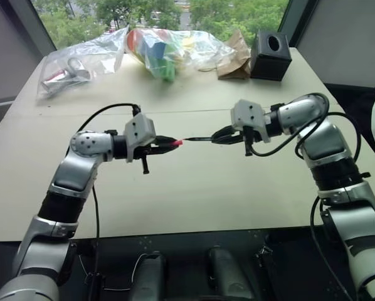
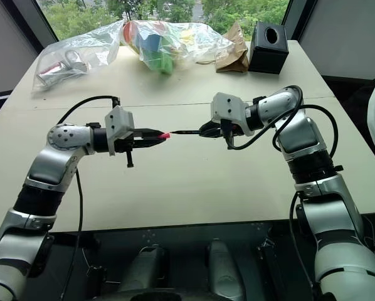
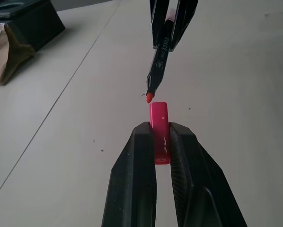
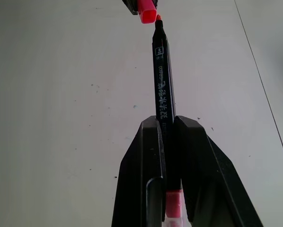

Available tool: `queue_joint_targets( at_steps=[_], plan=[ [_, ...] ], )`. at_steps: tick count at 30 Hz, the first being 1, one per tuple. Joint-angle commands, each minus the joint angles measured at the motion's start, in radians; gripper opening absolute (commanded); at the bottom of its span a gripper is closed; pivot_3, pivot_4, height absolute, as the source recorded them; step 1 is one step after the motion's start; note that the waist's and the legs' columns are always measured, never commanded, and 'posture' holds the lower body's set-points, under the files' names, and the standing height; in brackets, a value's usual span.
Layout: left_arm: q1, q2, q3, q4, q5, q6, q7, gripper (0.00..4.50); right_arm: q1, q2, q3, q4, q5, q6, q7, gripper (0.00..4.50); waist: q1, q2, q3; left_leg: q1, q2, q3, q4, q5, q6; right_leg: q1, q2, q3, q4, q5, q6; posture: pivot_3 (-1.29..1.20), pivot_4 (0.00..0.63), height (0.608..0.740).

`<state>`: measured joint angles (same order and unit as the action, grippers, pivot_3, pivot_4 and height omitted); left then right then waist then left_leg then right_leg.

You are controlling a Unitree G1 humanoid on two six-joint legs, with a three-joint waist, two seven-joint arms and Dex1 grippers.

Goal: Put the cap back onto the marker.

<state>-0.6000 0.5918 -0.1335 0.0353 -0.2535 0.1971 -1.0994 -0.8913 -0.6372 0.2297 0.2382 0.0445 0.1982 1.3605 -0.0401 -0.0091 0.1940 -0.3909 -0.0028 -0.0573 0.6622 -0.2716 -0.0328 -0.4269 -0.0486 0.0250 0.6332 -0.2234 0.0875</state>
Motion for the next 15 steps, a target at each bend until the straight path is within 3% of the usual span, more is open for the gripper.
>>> queue_joint_targets(
  at_steps=[1,15],
  plan=[
    [-0.013,-0.001,0.019,-0.037,-0.018,0.005,0.004,0.0,-0.028,-0.003,-0.004,-0.041,0.012,-0.009,-0.003,0.04,0.0,0.0,0.0,0.0,0.0,0.0,0.0,0.0,0.0,0.0,0.0,0.0,0.0,0.0,0.0,0.0,0.15,0.74],
    [-0.006,-0.003,0.019,-0.037,-0.008,0.004,0.009,0.0,-0.028,-0.018,0.0,-0.042,0.01,-0.006,0.018,0.04,0.0,0.0,0.0,0.0,0.0,0.0,0.0,0.0,0.0,0.0,0.0,0.0,0.0,0.0,0.0,0.0,0.15,0.74]
  ],
)
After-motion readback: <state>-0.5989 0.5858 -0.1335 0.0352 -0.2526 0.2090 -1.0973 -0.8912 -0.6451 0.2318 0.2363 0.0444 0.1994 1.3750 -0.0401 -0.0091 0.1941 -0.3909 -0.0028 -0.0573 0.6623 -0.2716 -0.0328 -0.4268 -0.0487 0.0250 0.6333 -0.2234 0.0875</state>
